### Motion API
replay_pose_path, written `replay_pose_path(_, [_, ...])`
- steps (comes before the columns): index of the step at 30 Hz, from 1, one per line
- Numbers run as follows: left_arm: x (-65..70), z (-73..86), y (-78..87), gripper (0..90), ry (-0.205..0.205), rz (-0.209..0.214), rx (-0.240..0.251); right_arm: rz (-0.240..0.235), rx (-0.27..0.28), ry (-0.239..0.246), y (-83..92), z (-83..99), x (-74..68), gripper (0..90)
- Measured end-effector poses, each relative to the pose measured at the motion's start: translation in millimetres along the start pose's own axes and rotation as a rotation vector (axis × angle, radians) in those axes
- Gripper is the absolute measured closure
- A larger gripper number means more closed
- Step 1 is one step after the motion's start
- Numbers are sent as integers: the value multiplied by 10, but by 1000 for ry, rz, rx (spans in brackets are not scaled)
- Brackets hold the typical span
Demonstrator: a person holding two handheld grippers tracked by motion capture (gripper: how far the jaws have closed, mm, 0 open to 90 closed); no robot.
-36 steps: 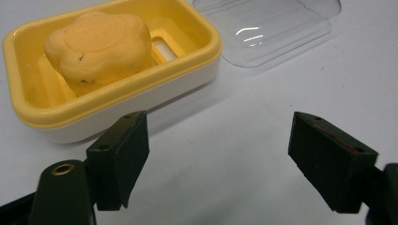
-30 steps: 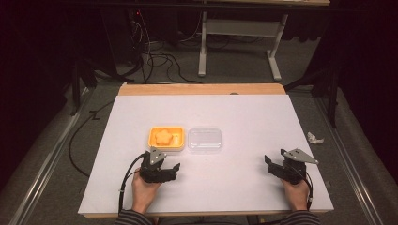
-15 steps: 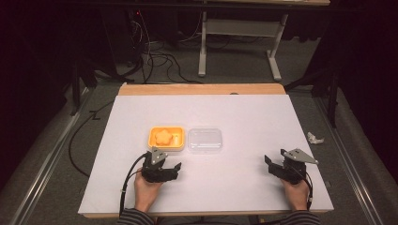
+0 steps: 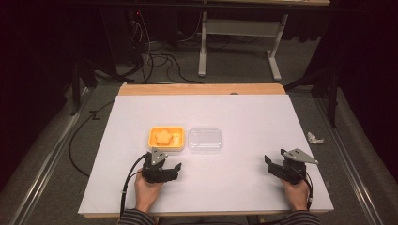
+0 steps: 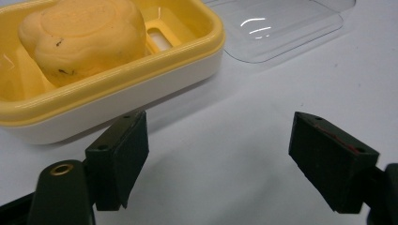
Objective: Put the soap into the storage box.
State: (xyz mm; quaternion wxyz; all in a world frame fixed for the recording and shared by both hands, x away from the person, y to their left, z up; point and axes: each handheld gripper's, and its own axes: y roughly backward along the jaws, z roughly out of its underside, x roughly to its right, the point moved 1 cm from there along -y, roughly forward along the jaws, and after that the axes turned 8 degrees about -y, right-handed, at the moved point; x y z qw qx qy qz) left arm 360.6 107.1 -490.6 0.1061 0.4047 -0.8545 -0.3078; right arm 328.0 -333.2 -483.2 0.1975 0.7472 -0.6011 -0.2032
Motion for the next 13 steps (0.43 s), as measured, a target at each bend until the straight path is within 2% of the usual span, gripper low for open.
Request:
replay_pose_path(2, [-6, 1, -10, 203, 2, 2, -10, 1, -1, 0, 0, 0, -1, 290])
replay_pose_path(6, [-28, 8, -14, 191, 31, 5, -9, 0, -2, 0, -1, 0, -1, 290])
replay_pose_path(9, [-11, 8, -11, 191, 19, -7, -7, 1, -4, 5, -2, 0, -1, 290])
replay_pose_path(13, [-11, 9, -12, 188, 22, -13, -8, -2, -4, 8, -4, -1, 0, 290])
